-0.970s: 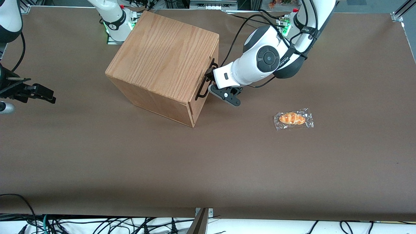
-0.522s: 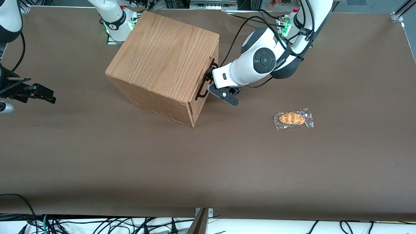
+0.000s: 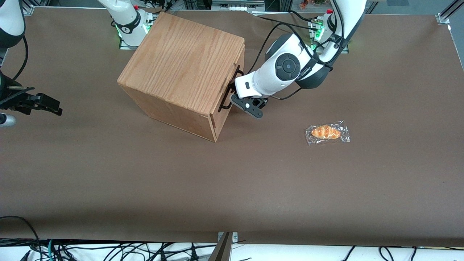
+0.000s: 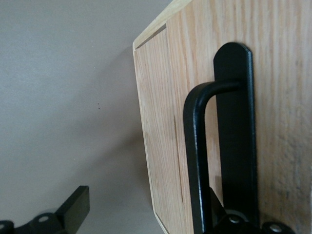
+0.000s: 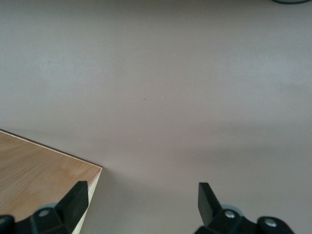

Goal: Open top drawer with left arm
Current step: 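Pull the drawer outward from the cabinet with the left gripper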

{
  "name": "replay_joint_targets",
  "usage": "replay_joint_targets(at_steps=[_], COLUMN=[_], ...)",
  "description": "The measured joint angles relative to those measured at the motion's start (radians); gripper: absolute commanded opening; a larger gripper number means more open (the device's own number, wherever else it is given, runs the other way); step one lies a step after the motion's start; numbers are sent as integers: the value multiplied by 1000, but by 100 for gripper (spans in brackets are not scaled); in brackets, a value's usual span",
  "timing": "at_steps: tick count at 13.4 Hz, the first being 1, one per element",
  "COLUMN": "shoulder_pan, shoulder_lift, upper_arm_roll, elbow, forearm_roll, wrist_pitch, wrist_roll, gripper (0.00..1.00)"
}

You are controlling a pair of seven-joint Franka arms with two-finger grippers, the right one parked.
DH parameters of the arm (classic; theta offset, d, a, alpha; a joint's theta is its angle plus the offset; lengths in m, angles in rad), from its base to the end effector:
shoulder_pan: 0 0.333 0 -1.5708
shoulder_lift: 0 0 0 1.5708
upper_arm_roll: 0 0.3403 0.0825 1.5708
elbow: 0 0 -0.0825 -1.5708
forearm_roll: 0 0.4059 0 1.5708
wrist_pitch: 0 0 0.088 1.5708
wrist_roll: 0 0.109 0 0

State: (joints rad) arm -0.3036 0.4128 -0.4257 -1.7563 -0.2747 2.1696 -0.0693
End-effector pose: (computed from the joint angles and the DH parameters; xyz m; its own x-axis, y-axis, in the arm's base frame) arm 0.5195 -0.4421 0.3675 0.8868 -0.4608 -0.0363 -0.4134 -0.8257 0.3838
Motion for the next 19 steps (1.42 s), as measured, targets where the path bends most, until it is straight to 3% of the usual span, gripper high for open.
replay_joint_targets(at_steps=[10,19], shoulder_pan=[63,97], shoulder_lift=[-16,-48], upper_arm_roll=[10,106], elbow=[-4,-8], forearm_roll=[9,16], wrist_pitch=[-81,-176], wrist_roll=[4,89], gripper=[100,100])
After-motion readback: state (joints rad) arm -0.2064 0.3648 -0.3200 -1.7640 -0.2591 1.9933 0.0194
